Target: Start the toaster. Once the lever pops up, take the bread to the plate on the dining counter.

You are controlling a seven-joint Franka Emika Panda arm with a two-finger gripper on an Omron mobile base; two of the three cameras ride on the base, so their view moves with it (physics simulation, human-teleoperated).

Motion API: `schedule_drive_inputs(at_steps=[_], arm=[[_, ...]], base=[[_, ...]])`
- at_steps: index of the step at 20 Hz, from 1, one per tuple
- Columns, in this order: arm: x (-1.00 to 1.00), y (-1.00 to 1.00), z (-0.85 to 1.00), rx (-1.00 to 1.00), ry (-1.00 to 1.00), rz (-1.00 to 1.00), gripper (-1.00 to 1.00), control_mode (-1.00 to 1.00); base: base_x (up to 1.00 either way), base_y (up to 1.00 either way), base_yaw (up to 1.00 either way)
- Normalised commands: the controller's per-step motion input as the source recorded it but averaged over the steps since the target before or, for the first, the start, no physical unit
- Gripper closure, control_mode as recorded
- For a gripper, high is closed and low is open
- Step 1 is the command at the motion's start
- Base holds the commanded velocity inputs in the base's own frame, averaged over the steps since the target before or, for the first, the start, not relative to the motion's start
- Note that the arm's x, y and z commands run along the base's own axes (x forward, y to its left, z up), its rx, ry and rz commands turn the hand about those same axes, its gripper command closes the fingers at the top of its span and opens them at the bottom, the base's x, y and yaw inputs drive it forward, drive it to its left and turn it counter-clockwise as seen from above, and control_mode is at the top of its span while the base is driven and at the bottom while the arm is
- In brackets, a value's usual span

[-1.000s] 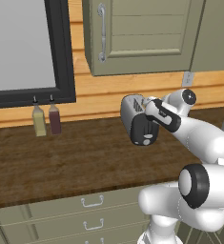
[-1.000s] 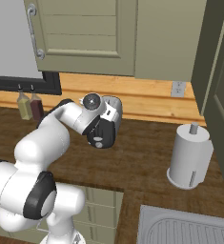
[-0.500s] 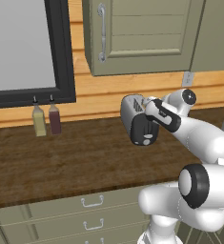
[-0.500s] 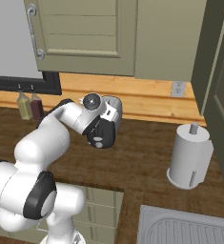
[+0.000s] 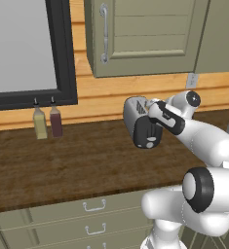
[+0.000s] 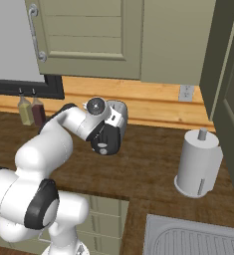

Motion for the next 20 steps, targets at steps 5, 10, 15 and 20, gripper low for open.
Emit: schedule_drive_inputs(at_steps=[5, 10, 15, 20], arm=[[0.00, 0.00, 0.00, 0.00, 0.00, 0.00, -1.00, -1.00], [0.00, 0.00, 0.00, 0.00, 0.00, 0.00, -1.00, -1.00], [0.00, 0.00, 0.00, 0.00, 0.00, 0.00, -1.00, -1.00], [0.00, 0.00, 0.00, 0.00, 0.00, 0.00, -1.00, -1.00]], base=[[0.00, 0.00, 0.00], [0.00, 0.00, 0.00], [0.00, 0.00, 0.00], [0.00, 0.00, 0.00]])
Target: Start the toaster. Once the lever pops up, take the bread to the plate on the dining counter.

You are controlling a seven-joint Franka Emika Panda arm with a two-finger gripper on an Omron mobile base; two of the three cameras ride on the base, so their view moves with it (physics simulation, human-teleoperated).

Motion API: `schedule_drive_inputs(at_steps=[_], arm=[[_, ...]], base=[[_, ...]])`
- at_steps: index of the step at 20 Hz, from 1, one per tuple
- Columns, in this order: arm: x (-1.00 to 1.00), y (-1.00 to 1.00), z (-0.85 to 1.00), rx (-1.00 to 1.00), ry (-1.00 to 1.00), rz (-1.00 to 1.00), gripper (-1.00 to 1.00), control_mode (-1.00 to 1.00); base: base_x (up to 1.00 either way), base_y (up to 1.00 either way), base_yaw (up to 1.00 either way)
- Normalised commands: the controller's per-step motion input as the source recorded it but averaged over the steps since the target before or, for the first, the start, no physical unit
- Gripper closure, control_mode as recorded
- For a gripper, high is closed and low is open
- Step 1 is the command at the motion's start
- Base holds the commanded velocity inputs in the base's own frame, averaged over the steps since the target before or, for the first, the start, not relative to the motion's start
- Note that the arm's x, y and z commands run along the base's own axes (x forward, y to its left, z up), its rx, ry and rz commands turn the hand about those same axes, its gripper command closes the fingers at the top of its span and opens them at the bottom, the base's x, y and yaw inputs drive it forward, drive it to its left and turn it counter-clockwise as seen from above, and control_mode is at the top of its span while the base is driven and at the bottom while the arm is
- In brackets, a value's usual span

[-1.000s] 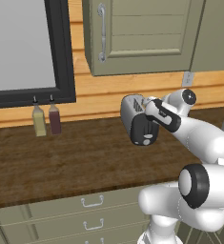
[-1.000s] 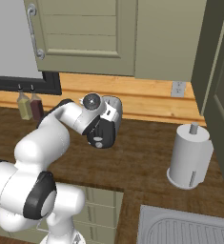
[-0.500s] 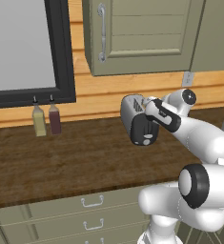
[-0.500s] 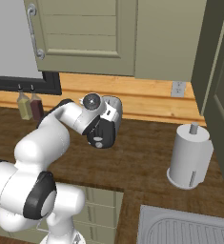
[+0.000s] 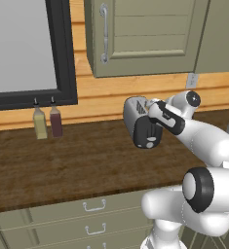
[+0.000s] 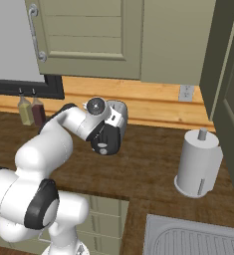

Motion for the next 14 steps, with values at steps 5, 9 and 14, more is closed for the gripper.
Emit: schedule_drive_inputs(at_steps=[5, 9, 14], arm=[[0.00, 0.00, 0.00, 0.00, 0.00, 0.00, -1.00, -1.00], [0.00, 0.00, 0.00, 0.00, 0.00, 0.00, -1.00, -1.00], [0.00, 0.00, 0.00, 0.00, 0.00, 0.00, -1.00, -1.00]], base=[[0.00, 0.00, 0.00], [0.00, 0.00, 0.00], [0.00, 0.00, 0.00]])
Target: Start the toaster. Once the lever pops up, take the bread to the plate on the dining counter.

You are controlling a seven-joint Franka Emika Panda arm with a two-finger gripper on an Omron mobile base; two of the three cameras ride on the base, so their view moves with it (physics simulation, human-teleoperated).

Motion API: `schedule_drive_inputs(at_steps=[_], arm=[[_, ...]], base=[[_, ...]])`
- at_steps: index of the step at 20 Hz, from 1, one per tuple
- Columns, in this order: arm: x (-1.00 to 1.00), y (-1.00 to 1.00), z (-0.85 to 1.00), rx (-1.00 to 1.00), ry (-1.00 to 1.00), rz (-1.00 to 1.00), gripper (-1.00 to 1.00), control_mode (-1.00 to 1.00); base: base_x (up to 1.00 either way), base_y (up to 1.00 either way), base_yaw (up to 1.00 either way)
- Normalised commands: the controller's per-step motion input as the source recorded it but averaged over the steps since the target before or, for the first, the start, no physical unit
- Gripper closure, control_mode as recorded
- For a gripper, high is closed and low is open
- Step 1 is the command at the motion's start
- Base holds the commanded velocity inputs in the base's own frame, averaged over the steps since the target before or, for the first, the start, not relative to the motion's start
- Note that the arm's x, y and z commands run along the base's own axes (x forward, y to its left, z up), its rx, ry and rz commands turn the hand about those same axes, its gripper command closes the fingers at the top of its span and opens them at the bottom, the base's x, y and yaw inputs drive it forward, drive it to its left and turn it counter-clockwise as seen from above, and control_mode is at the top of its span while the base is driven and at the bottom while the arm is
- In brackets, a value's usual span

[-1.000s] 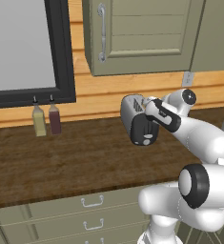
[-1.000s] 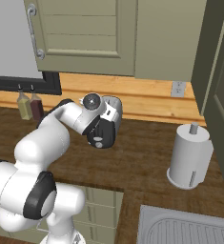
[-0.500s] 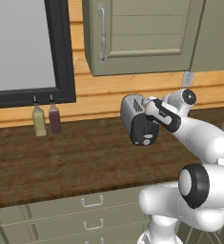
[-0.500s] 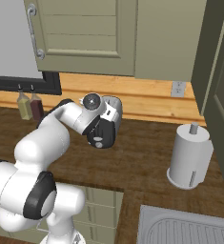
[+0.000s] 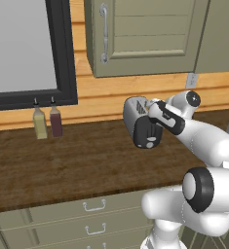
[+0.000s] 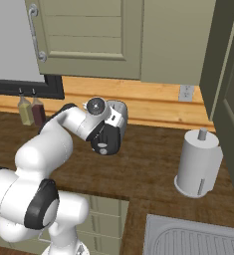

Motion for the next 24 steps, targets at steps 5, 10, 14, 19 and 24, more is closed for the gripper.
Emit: schedule_drive_inputs(at_steps=[5, 10, 14, 19, 24], arm=[[0.00, 0.00, 0.00, 0.00, 0.00, 0.00, -1.00, -1.00], [0.00, 0.00, 0.00, 0.00, 0.00, 0.00, -1.00, -1.00], [0.00, 0.00, 0.00, 0.00, 0.00, 0.00, -1.00, -1.00], [0.00, 0.00, 0.00, 0.00, 0.00, 0.00, -1.00, -1.00], [0.00, 0.00, 0.00, 0.00, 0.00, 0.00, -1.00, -1.00]], base=[[0.00, 0.00, 0.00], [0.00, 0.00, 0.00], [0.00, 0.00, 0.00], [0.00, 0.00, 0.00], [0.00, 0.00, 0.00]])
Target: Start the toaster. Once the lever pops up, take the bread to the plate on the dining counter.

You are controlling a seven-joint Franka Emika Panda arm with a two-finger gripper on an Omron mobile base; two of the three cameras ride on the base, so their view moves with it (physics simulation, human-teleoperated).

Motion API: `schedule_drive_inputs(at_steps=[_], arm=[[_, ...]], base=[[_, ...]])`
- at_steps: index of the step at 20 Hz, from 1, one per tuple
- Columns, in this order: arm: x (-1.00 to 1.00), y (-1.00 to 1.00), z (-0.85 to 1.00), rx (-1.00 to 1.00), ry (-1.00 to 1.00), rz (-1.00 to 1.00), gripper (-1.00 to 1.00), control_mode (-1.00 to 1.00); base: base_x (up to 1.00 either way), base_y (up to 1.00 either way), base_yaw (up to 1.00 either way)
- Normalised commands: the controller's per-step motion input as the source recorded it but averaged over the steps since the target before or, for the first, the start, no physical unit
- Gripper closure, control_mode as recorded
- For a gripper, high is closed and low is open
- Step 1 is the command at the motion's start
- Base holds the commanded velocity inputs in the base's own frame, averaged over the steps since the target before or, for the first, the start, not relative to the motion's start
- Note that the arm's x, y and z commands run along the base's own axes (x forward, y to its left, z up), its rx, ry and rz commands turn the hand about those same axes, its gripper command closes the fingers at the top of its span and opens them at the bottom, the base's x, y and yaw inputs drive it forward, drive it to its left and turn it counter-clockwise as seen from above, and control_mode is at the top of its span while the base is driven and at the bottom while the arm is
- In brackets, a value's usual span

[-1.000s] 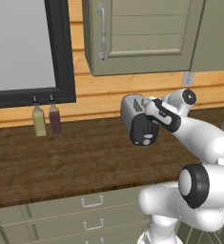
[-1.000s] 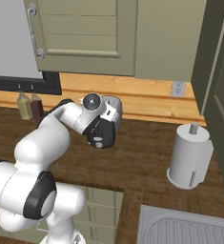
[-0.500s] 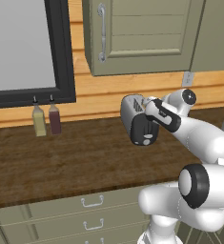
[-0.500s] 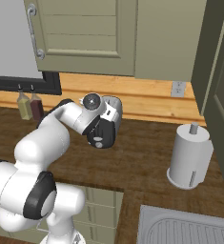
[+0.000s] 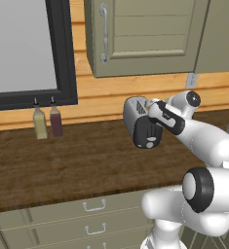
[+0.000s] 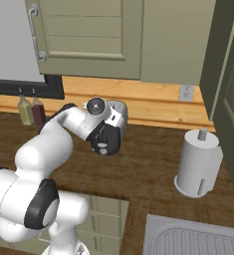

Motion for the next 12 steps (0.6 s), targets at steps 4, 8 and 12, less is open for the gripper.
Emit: schedule_drive_inputs(at_steps=[4, 8, 12], arm=[[0.00, 0.00, 0.00, 0.00, 0.00, 0.00, -1.00, -1.00], [0.00, 0.00, 0.00, 0.00, 0.00, 0.00, -1.00, -1.00], [0.00, 0.00, 0.00, 0.00, 0.00, 0.00, -1.00, -1.00]], base=[[0.00, 0.00, 0.00], [0.00, 0.00, 0.00], [0.00, 0.00, 0.00]])
